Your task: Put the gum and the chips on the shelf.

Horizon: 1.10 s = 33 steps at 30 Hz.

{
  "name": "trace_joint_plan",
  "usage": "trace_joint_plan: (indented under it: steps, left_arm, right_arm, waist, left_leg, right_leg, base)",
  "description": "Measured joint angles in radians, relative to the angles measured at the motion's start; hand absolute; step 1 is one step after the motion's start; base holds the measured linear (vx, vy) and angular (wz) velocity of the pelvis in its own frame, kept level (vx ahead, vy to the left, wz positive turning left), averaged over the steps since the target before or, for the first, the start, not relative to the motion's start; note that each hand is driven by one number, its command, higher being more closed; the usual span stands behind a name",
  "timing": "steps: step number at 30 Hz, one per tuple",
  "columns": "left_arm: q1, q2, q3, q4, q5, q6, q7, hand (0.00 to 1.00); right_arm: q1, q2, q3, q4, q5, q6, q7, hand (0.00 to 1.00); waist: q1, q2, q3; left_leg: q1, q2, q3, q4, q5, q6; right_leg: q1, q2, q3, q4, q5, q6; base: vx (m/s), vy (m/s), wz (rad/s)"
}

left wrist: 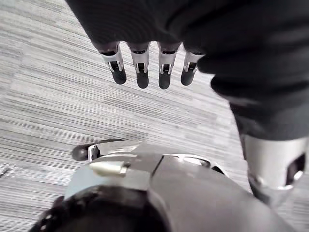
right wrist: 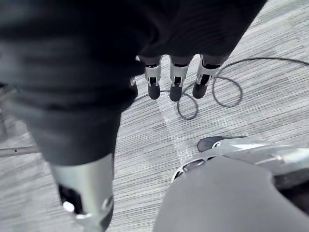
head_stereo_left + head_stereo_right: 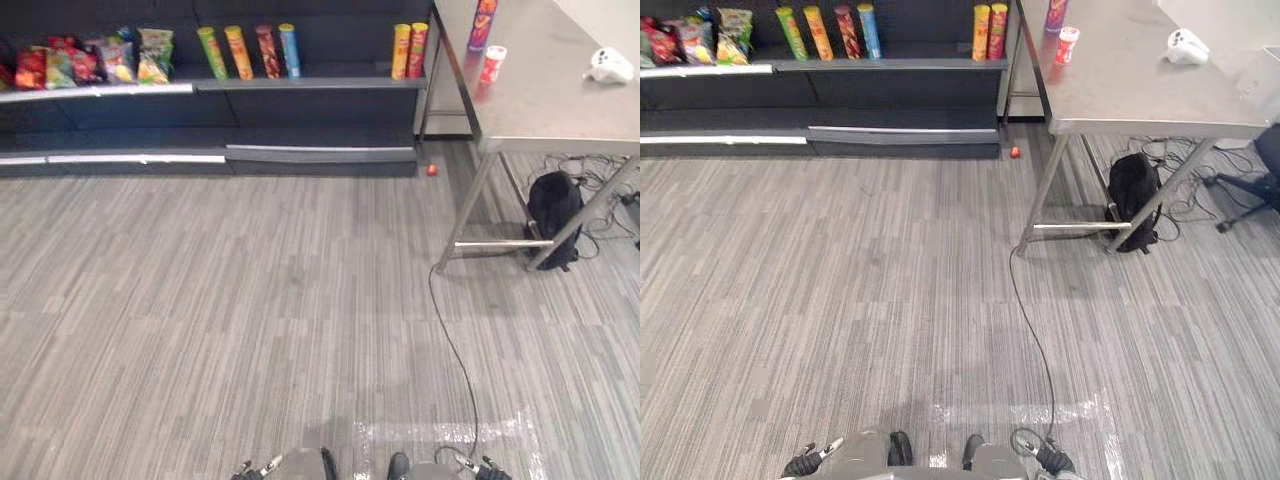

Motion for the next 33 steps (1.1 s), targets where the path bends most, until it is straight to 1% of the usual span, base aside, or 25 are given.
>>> trace_joint_plan:
  steps: [2,4,5,7,8,11,12,13,14,15,16,17,19,20,21,22,23,24,25,26,27,28,30,31,33]
  left_arm:
    - [0.002,-0.01,0.025,0.001,-0.035,-0.001,-0.001,0.0]
    - [0.001,-0.018,0.041,0.002,-0.052,-0.001,-0.006,0.0]
    - [0.001,-0.018,0.043,0.002,-0.078,-0.002,-0.008,0.0]
    - [0.003,-0.022,0.048,0.002,-0.1,-0.004,-0.006,0.0]
    - [0.004,-0.028,0.049,0.002,-0.104,-0.005,-0.002,0.0]
    - [0.01,-0.038,0.07,0.003,-0.105,-0.015,0.005,0.0]
    - [0.01,-0.03,0.074,0.003,-0.105,-0.015,0.003,0.0]
    - [0.006,-0.014,0.075,-0.002,-0.104,-0.024,0.002,0.0]
    - [0.004,-0.012,0.075,-0.002,-0.104,-0.024,0.002,0.0]
    - [0.0,-0.004,0.074,0.002,-0.104,-0.023,0.002,0.0]
    - [0.0,0.003,0.072,0.005,-0.101,-0.021,-0.004,0.0]
    - [0.001,0.007,0.069,0.006,-0.1,-0.021,-0.004,0.0]
    - [0.001,0.012,0.062,0.008,-0.092,-0.02,-0.005,0.0]
    - [0.006,0.014,0.044,0.005,-0.076,-0.02,-0.005,0.0]
    - [0.006,0.023,0.014,0.001,-0.062,-0.02,-0.008,0.0]
    - [0.002,0.028,0.0,0.001,-0.06,-0.021,-0.008,0.0]
    - [-0.007,0.034,-0.013,-0.008,-0.06,-0.021,-0.009,0.0]
    - [-0.008,0.036,-0.02,-0.013,-0.06,-0.021,-0.009,0.0]
    - [-0.008,0.036,-0.021,-0.017,-0.061,-0.021,-0.009,0.0]
    - [-0.008,0.034,-0.023,-0.016,-0.064,-0.021,-0.008,0.0]
    - [-0.008,0.031,-0.02,-0.015,-0.072,-0.021,-0.007,0.0]
    - [-0.009,0.028,-0.017,-0.016,-0.076,-0.021,-0.007,0.0]
    - [-0.01,0.016,0.012,-0.016,-0.076,-0.022,-0.009,0.0]
    - [-0.012,0.01,0.026,-0.015,-0.076,-0.021,-0.008,0.0]
    - [-0.015,-0.012,0.067,-0.015,-0.076,-0.021,-0.008,0.0]
  right_arm:
    - [-0.007,-0.001,0.001,-0.001,0.0,-0.004,0.0,0.0]
    - [-0.013,-0.003,-0.001,0.0,0.0,-0.004,0.0,0.0]
    - [-0.022,-0.001,0.0,0.001,0.0,-0.004,-0.001,0.0]
    - [-0.033,0.003,0.0,-0.001,0.0,-0.004,-0.002,0.0]
    - [-0.034,0.001,0.001,-0.003,0.0,-0.005,-0.002,0.0]
    - [-0.039,-0.004,0.007,-0.003,-0.004,-0.008,-0.006,0.0]
    - [-0.043,0.001,0.012,0.001,-0.009,-0.009,-0.006,0.0]
    - [-0.058,0.022,0.022,0.011,-0.019,-0.01,-0.002,0.0]
    - [-0.061,0.025,0.025,0.01,-0.02,-0.01,-0.001,0.0]
    - [-0.073,0.039,0.03,0.006,-0.022,-0.016,-0.001,0.0]
    - [-0.075,0.049,0.026,0.008,-0.033,-0.015,0.0,0.0]
    - [-0.075,0.051,0.026,0.008,-0.04,-0.014,0.0,0.0]
    - [-0.072,0.052,0.026,0.007,-0.047,-0.014,0.0,0.0]
    - [-0.073,0.051,0.023,-0.002,-0.047,-0.015,0.0,0.0]
    - [-0.073,0.051,0.021,-0.014,-0.047,-0.017,0.0,0.0]
    - [-0.072,0.052,0.019,-0.019,-0.046,-0.019,0.0,0.0]
    - [-0.072,0.053,0.018,-0.033,-0.046,-0.022,0.0,0.0]
    - [-0.073,0.05,0.018,-0.043,-0.042,-0.028,0.0,0.0]
    - [-0.073,0.049,0.019,-0.049,-0.037,-0.031,-0.001,0.0]
    - [-0.073,0.049,0.024,-0.064,-0.022,-0.039,-0.002,0.0]
    - [-0.071,0.051,0.026,-0.072,0.01,-0.043,-0.001,0.0]
    - [-0.072,0.05,0.027,-0.073,0.026,-0.045,-0.001,0.0]
    - [-0.074,0.05,0.025,-0.075,0.047,-0.046,-0.001,0.0]
    - [-0.074,0.05,0.023,-0.075,0.052,-0.046,-0.001,0.0]
    - [-0.069,0.05,-0.002,-0.081,0.052,-0.046,0.0,0.0]
  waist:
    - [0.001,0.008,0.001]
    - [0.001,0.009,0.004]
    - [0.004,0.001,0.008]
    - [0.005,-0.002,0.014]
    - [0.004,0.006,0.018]
    - [0.014,0.022,0.024]
    - [0.028,0.006,0.03]
    - [0.029,-0.036,0.023]
    - [0.028,-0.04,0.022]
    - [0.027,-0.05,0.018]
    - [0.031,-0.066,0.007]
    - [0.035,-0.074,0.003]
    - [0.039,-0.074,0.0]
    - [0.032,-0.071,-0.005]
    - [0.023,-0.067,-0.011]
    - [0.018,-0.069,-0.011]
    - [0.016,-0.065,-0.006]
    - [0.01,-0.061,-0.004]
    - [0.006,-0.058,-0.003]
    - [0.001,-0.054,0.0]
    - [-0.006,-0.052,0.001]
    - [-0.009,-0.051,0.002]
    - [-0.023,-0.045,0.004]
    - [-0.023,-0.043,0.005]
    - [-0.022,-0.026,0.004]
  left_leg:
    - [-0.049,0.0,-0.03,0.067,-0.015,0.004]
    - [-0.093,-0.009,-0.05,0.011,-0.05,0.004]
    - [-0.108,-0.022,-0.055,-0.089,-0.049,0.005]
    - [-0.12,-0.034,-0.064,-0.297,-0.009,-0.003]
    - [-0.114,-0.03,-0.088,-0.471,0.053,-0.011]
    - [-0.117,0.024,-0.104,-0.65,0.108,-0.022]
    - [-0.111,0.017,-0.069,-0.573,0.203,-0.014]
    - [-0.136,-0.005,-0.044,-0.488,0.183,0.012]
    - [-0.142,-0.009,-0.045,-0.475,0.172,0.018]
    - [-0.151,-0.024,-0.04,-0.447,0.136,0.036]
    - [-0.139,-0.051,-0.013,-0.427,0.099,0.063]
    - [-0.126,-0.066,-0.002,-0.426,0.087,0.08]
    - [-0.079,-0.089,0.025,-0.429,0.056,0.11]
    - [-0.04,-0.103,0.037,-0.437,0.027,0.123]
    - [0.001,-0.117,0.04,-0.442,-0.004,0.14]
    - [0.024,-0.125,0.04,-0.447,-0.017,0.148]
    - [0.077,-0.139,0.037,-0.467,-0.033,0.158]
    - [0.147,-0.147,0.033,-0.506,-0.039,0.163]
    - [0.187,-0.15,0.032,-0.533,-0.04,0.162]
    - [0.261,-0.157,0.033,-0.587,-0.039,0.161]
    - [0.32,-0.161,0.036,-0.621,-0.042,0.159]
    - [0.343,-0.161,0.035,-0.633,-0.047,0.156]
    - [0.391,-0.148,0.027,-0.648,-0.084,0.132]
    - [0.398,-0.142,0.021,-0.647,-0.097,0.121]
    - [0.428,-0.107,0.006,-0.644,-0.152,0.076]
  right_leg:
    - [0.03,-0.002,0.012,-0.016,-0.01,-0.012]
    - [0.034,-0.014,0.02,-0.03,-0.012,-0.01]
    - [0.037,-0.031,0.032,-0.035,-0.017,-0.002]
    - [0.04,-0.057,0.044,-0.04,-0.028,0.017]
    - [0.057,-0.063,0.055,-0.046,-0.038,0.039]
    - [0.115,-0.068,0.09,-0.066,-0.071,0.097]
    - [0.153,-0.102,0.102,-0.08,-0.091,0.103]
    - [0.155,-0.14,0.121,-0.07,-0.072,0.081]
    - [0.15,-0.144,0.123,-0.065,-0.058,0.075]
    - [0.121,-0.17,0.134,-0.031,-0.001,0.086]
    - [0.1,-0.199,0.163,0.017,0.053,0.119]
    - [0.09,-0.216,0.177,0.044,0.074,0.137]
    - [0.032,-0.245,0.222,0.186,0.135,0.143]
    - [-0.029,-0.265,0.232,0.331,0.219,0.149]
    - [-0.099,-0.285,0.231,0.48,0.344,0.151]
    - [-0.137,-0.294,0.23,0.575,0.358,0.165]
    - [-0.219,-0.292,0.226,0.774,0.32,0.156]
    - [-0.283,-0.271,0.207,0.916,0.244,0.152]
    - [-0.308,-0.261,0.184,0.96,0.209,0.14]
    - [-0.353,-0.246,0.131,0.985,0.132,0.106]
    - [-0.393,-0.235,0.073,0.942,0.069,0.074]
    - [-0.41,-0.23,0.045,0.898,0.054,0.062]
    - [-0.432,-0.194,-0.035,0.563,0.05,0.05]
    - [-0.434,-0.183,-0.042,0.467,0.058,0.055]
    - [-0.429,-0.141,-0.024,0.071,0.171,0.073]
  base:
    - [0.15,0.042,-0.09]
    - [0.21,0.098,-0.13]
    - [0.27,0.168,-0.22]
    - [0.27,0.184,-0.25]
    - [0.28,0.213,-0.2]
    - [0.41,0.35,-0.43]
    - [0.55,0.438,-0.56]
    - [0.45,0.355,-0.37]
    - [0.53,0.371,-0.18]
    - [0.43,0.327,-0.04]
    - [0.53,0.381,-0.06]
    - [0.46,0.3,-0.12]
    - [0.41,0.264,-0.17]
    - [0.42,0.285,-0.12]
    - [0.42,0.268,-0.04]
    - [0.4,0.221,0.08]
    - [0.39,0.166,0.09]
    - [0.39,0.14,0.08]
    - [0.44,0.109,0.05]
    - [0.43,0.051,0.03]
    - [0.41,0.022,0.03]
    - [0.33,-0.053,0.09]
    - [0.31,-0.119,0.18]
    - [0.35,-0.202,0.13]
    - [0.42,-0.249,0.12]
